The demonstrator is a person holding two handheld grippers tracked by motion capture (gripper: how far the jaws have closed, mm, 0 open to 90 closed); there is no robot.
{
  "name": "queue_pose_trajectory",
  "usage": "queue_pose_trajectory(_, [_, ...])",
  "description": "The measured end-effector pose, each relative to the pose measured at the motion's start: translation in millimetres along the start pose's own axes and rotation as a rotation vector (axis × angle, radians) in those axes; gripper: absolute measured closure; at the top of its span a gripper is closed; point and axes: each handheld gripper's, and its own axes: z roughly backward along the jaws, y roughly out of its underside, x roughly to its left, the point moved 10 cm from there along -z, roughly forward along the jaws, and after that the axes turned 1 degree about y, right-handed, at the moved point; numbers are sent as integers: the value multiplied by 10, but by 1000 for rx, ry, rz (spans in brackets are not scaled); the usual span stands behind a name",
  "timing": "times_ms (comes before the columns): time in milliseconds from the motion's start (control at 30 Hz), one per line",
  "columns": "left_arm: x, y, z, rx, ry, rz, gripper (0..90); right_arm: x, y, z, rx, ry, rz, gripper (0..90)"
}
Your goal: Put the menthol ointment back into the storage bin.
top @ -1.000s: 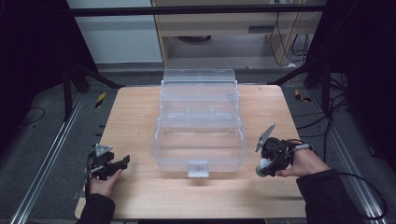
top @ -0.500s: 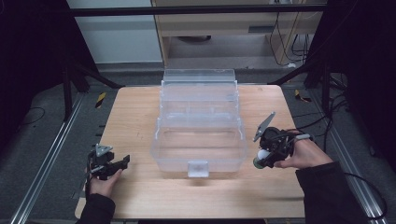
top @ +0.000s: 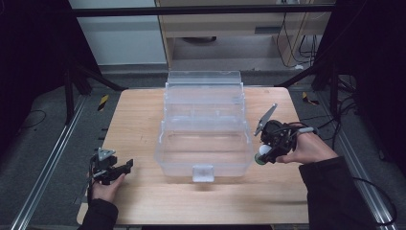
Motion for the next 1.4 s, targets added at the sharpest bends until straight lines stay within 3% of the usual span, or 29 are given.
queue_pose_trajectory(433, [0,-5,2,-3,2,2,329,-32,-296,-74,-21,-16,23,504])
queue_pose_trajectory(867, [9,-11,9,-7,2,3,330,-93,-540,-420,-38,-37,34,504])
queue_pose_trajectory(1400, [10,-9,1,-4,0,0,331,-118,-415,-764,-9,-52,36,504])
